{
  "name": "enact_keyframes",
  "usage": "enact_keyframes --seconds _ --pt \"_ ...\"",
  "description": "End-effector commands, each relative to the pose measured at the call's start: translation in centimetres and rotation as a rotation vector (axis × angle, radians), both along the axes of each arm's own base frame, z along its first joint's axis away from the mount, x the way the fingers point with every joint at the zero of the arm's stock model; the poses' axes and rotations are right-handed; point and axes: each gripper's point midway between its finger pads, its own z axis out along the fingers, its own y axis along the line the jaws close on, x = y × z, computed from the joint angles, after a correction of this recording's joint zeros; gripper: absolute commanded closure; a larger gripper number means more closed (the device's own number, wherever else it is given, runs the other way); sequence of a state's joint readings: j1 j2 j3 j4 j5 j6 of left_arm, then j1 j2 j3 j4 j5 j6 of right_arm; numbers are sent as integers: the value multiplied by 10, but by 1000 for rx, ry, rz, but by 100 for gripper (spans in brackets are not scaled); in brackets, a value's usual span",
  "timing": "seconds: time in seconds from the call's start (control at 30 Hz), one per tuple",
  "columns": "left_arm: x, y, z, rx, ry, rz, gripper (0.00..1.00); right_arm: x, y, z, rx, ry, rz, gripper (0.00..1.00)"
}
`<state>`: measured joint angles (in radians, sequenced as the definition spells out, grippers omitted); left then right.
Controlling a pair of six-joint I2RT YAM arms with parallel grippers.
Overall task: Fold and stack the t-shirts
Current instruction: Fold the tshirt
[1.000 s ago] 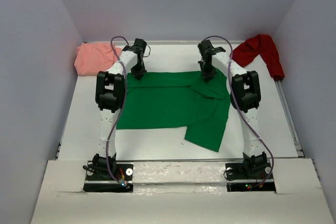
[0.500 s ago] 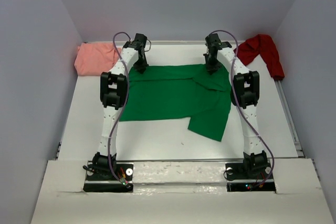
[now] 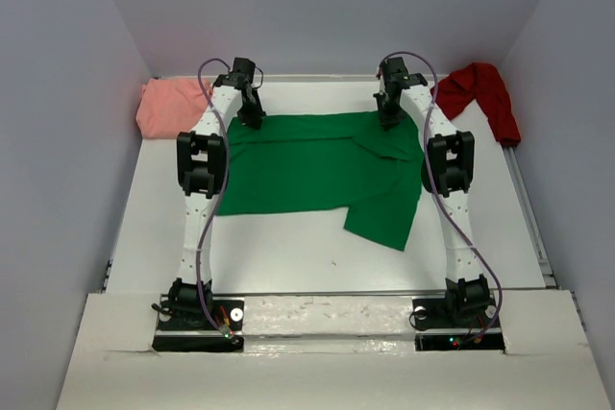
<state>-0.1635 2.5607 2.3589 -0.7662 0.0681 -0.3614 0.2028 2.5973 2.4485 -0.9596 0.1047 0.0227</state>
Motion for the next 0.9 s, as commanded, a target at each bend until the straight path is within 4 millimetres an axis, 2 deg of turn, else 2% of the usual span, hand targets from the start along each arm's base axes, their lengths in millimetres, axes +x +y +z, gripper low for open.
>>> enact_keyframes --seconds 0.0,0.07,0.1,0.13,0.17,0.27,0.3,0.37,0.4,0.47,0.5,0.53,0.57,0.6,0.63,0.67,0.7,0.73,0.77,0.8,0.83,0.87 --pt "4 6 -16 7 5 -31 100 5 -7 -23 -15 16 38 100" --pt "6 4 -12 4 -12 -40 100 11 -6 -15 -9 -20 42 100" --pt "7 4 -7 4 -24 -42 100 13 -5 -11 -10 -35 58 100" --pt "12 1 7 3 -64 -48 100 16 -4 0 -5 -70 68 100" --pt "13 0 5 7 -71 -52 100 17 -5 6 -7 -86 65 100" --pt "15 -1 34 37 -138 -61 100 20 -10 29 -30 -141 65 100" --pt "16 -7 55 48 -194 -71 100 22 -12 49 -37 -177 64 100" --pt "18 -10 85 75 -271 -67 100 22 -10 75 -46 -225 64 100" --pt "19 -12 122 76 -350 -62 100 21 -13 107 -56 -279 56 100" --pt "13 -22 159 78 -427 -69 100 16 -6 148 -69 -350 63 100" --pt "7 -23 201 72 -505 -69 100 12 -10 168 -78 -382 59 100" --pt "2 -29 230 76 -561 -73 98 2 -8 213 -71 -458 58 100" --pt "-5 -30 254 81 -605 -69 96 -4 -12 235 -75 -496 45 100" --pt "-21 -28 301 76 -689 -56 95 -15 -9 256 -71 -523 47 100" --pt "-33 -24 329 90 -740 -28 94 -26 -5 276 -52 -551 53 100" --pt "-58 -27 374 64 -828 -27 92 -47 -8 310 -8 -600 20 100" --pt "-71 -29 388 53 -855 -34 79 -60 -7 321 28 -608 5 100" --pt "-82 -33 378 33 -825 -51 71 -85 -9 328 57 -602 7 100" --pt "-92 -34 376 12 -806 -61 65 -99 -6 325 106 -577 -13 100" --pt "-112 -24 353 37 -731 -51 61 -114 1 316 180 -536 -41 96" --pt "-124 -20 334 40 -676 -30 60 -144 5 290 200 -465 -35 86" --pt "-134 -16 316 50 -630 -31 59 -142 9 293 228 -478 -43 86"
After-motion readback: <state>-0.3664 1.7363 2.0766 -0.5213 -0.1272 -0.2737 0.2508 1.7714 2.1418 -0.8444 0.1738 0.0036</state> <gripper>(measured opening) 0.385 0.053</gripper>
